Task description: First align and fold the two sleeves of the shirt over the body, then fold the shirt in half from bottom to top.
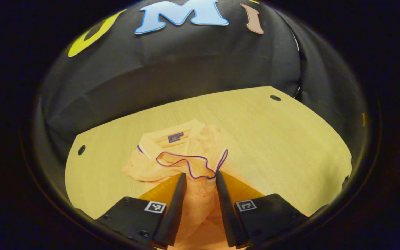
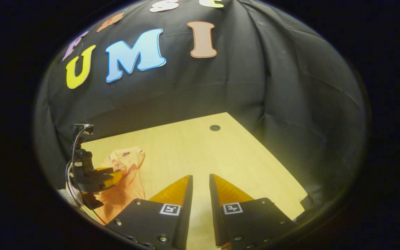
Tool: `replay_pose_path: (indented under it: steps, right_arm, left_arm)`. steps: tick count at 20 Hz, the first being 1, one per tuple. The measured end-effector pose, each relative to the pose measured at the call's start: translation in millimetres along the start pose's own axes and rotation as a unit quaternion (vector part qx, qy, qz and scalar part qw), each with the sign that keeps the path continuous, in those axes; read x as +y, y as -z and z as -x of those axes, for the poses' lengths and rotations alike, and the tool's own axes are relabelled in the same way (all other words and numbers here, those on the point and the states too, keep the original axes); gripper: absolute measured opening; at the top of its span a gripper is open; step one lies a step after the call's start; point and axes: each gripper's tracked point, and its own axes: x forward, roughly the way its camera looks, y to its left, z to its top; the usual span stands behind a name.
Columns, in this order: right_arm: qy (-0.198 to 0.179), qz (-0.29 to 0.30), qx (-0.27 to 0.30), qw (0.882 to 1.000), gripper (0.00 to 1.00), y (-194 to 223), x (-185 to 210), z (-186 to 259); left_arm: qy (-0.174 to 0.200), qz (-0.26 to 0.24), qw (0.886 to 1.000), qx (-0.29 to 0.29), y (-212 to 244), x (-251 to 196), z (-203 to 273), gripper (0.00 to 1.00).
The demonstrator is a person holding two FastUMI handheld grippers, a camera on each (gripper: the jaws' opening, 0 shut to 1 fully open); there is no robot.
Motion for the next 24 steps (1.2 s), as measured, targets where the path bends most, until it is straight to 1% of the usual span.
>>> replay_pose_path:
  steps: [1, 2, 3, 4, 5, 7, 9, 10, 11, 12, 14, 15, 17, 18, 21, 22, 23, 24]
  right_arm:
    - [-0.005, 0.003, 0.002, 1.000, 0.30, 1.9, 5.5, -1.5]
    - [-0.011, 0.007, 0.004, 1.000, 0.30, 3.7, 11.6, -3.0]
    - [-0.018, 0.011, 0.006, 1.000, 0.30, 5.4, 17.1, -4.7]
    - [-0.026, 0.015, 0.009, 1.000, 0.30, 7.3, 22.9, -5.6]
    - [-0.033, 0.019, 0.012, 0.999, 0.30, 10.5, 27.9, -5.3]
    - [-0.049, 0.029, 0.021, 0.998, 0.30, 18.5, 39.9, -7.1]
    - [-0.065, 0.042, 0.031, 0.997, 0.30, 28.7, 50.9, -8.2]
    - [-0.073, 0.048, 0.036, 0.995, 0.30, 33.8, 55.3, -7.1]
    - [-0.082, 0.054, 0.043, 0.994, 0.30, 40.0, 59.7, -5.7]
    - [-0.089, 0.059, 0.050, 0.993, 0.30, 47.2, 64.8, -4.7]
    - [-0.103, 0.071, 0.065, 0.990, 0.30, 63.2, 72.8, -4.0]
    - [-0.110, 0.076, 0.074, 0.988, 0.30, 71.4, 75.0, -2.0]
    - [-0.121, 0.085, 0.094, 0.985, 0.30, 89.5, 79.8, 0.4]
    - [-0.126, 0.090, 0.103, 0.982, 0.30, 98.2, 81.6, 2.0]
    - [-0.142, 0.110, 0.134, 0.975, 0.30, 126.6, 86.0, 8.1]
    - [-0.147, 0.117, 0.145, 0.971, 0.30, 135.0, 86.6, 9.5]
    - [-0.151, 0.124, 0.156, 0.968, 0.27, 144.0, 87.0, 11.9]
    - [-0.155, 0.129, 0.167, 0.965, 0.30, 152.7, 88.2, 13.6]
  left_arm:
    - [-0.004, 0.003, 1.000, -0.002, -0.3, 2.9, 5.2, 0.56]
    - [-0.005, 0.007, 1.000, -0.005, 0.2, 7.0, 9.9, 0.60]
    - [-0.006, 0.012, 1.000, -0.008, -0.2, 10.7, 16.9, 0.70]
    - [-0.008, 0.016, 1.000, -0.010, -0.6, 16.2, 24.4, 0.72]
    - [-0.010, 0.021, 1.000, -0.012, 1.0, 21.3, 33.4, 0.72]
    - [-0.015, 0.031, 0.999, -0.015, 6.6, 34.8, 52.4, 0.62]
    - [-0.022, 0.036, 0.999, -0.014, 18.7, 49.8, 74.1, 0.72]
    - [-0.027, 0.037, 0.999, -0.012, 29.2, 57.3, 84.1, 0.68]
    - [-0.030, 0.040, 0.999, -0.008, 39.0, 64.3, 95.3, 0.71]
    - [-0.034, 0.045, 0.998, -0.004, 50.4, 69.6, 107.4, 0.70]
    - [-0.044, 0.056, 0.997, 0.006, 74.0, 79.1, 129.2, 0.75]
    - [-0.046, 0.062, 0.997, 0.012, 87.3, 81.3, 138.8, 0.75]
    - [-0.050, 0.069, 0.996, 0.026, 113.2, 81.7, 158.4, 0.83]
    - [-0.053, 0.072, 0.996, 0.032, 124.8, 81.8, 166.8, 0.84]
    - [-0.050, 0.085, 0.994, 0.052, 158.0, 73.5, 188.4, 0.94]
    - [-0.049, 0.086, 0.993, 0.058, 168.0, 70.1, 194.8, 0.94]
    - [-0.048, 0.088, 0.993, 0.065, 176.8, 68.0, 201.0, 0.94]
    - [-0.044, 0.089, 0.993, 0.071, 185.7, 65.2, 205.1, 0.94]
